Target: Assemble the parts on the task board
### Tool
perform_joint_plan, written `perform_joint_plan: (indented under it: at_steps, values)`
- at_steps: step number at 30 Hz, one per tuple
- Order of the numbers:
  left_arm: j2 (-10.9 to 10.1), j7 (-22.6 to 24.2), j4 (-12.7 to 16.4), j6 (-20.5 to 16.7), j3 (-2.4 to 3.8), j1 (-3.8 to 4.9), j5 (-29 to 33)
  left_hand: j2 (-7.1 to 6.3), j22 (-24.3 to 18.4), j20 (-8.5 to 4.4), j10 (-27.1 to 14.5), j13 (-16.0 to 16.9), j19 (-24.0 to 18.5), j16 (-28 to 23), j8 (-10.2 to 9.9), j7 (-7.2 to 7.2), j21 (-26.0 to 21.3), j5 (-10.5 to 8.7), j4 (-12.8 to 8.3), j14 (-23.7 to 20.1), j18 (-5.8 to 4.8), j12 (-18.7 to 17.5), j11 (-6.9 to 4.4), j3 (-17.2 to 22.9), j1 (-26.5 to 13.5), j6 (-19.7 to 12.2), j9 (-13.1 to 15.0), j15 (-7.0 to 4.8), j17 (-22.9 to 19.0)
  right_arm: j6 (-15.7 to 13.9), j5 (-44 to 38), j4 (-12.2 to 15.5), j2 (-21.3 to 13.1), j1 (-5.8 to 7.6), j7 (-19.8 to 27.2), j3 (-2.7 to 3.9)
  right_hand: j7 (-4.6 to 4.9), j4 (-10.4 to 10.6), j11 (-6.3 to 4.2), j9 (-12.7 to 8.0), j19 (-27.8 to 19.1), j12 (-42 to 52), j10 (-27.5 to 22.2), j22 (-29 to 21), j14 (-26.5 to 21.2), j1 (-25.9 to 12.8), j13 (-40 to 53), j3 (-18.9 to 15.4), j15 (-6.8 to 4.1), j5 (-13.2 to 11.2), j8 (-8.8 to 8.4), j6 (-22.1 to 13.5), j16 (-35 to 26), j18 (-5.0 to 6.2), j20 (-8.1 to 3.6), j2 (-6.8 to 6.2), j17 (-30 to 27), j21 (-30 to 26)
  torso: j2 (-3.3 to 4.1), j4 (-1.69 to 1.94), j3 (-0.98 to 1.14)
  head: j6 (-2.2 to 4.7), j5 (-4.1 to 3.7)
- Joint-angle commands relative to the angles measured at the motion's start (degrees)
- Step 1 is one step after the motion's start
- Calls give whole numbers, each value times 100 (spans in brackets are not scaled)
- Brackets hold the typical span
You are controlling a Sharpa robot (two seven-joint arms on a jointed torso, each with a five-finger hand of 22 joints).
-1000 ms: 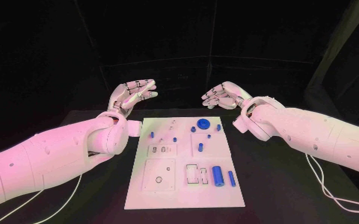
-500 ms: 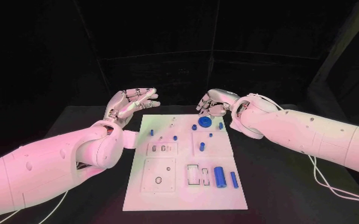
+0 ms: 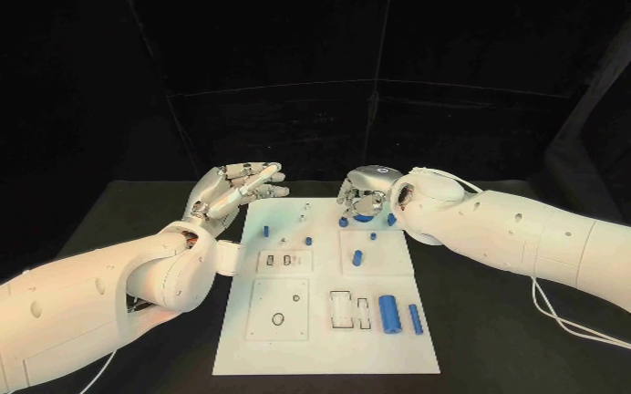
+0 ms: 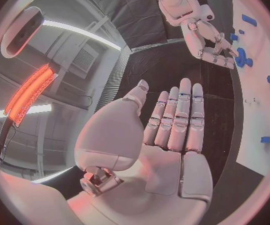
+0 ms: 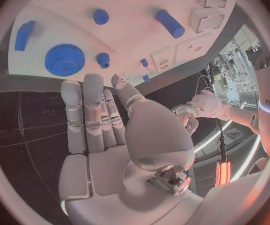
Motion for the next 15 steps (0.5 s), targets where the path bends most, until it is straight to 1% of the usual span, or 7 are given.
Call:
perform_joint_plan:
  at_steps: [1, 6, 8, 11, 15]
  values:
    - [-16, 114, 16, 145, 7, 9, -28, 17, -10, 5, -6, -8, 50, -36, -25, 21, -15, 26, -32, -4, 84, -37, 18, -5, 27, 15, -6, 19, 5, 289, -293, -21, 33, 19, -122, 4, 5, 0, 0, -4, 98, -5, -54, 190, 86, -28, 5, 55, 18, -35, -22, -59, 231, -79, 6, -57, 225, 137, 57, 12, 0, 1, -13]
    - [-35, 108, 8, 143, 8, 10, -3, 18, -14, 6, -8, -9, 50, -45, -30, 25, -19, 26, -33, -7, 83, -44, 21, -7, 25, 13, -7, 21, 5, 427, -322, -55, 80, 19, -128, 3, -1, 8, -2, -3, 230, 5, -55, 521, 92, -45, 9, 111, 21, -43, -20, -82, 627, -127, 13, -69, 606, 373, 90, 15, 14, 13, -11]
    - [-40, 107, 8, 144, 8, 10, 11, 19, -19, 8, -12, -10, 50, -55, -37, 31, -25, 25, -35, -10, 83, -54, 25, -10, 22, 10, -8, 24, 6, 483, -334, -73, 97, 18, -138, 3, -2, 9, -2, -2, 286, 6, -56, 652, 95, -50, 9, 133, 23, -45, -20, -88, 778, -147, 16, -74, 751, 464, 97, 16, 17, 8, -11]
    - [-44, 104, 13, 151, 8, 11, 22, 19, -19, 8, -12, -10, 50, -55, -37, 31, -25, 25, -35, -10, 83, -54, 25, -10, 22, 10, -8, 24, 6, 554, -355, -112, 127, 18, -142, 2, -1, 9, 2, -2, 311, 0, -72, 722, 95, -54, 7, 149, 26, -48, -20, -93, 870, -157, 18, -79, 835, 516, 114, 14, 26, 14, -11]
    - [-53, 95, 20, 152, 8, 11, 28, 20, -24, 10, -17, -11, 50, -64, -44, 38, -30, 26, -36, -12, 83, -64, 30, -13, 19, 7, -9, 27, 6, 624, -368, -149, 161, 18, -141, 1, 3, 20, 5, -1, 421, 6, -70, 949, 108, -68, 8, 182, 30, -48, -17, -90, 1094, -194, 25, -69, 1060, 662, 127, 20, 28, 10, -7]
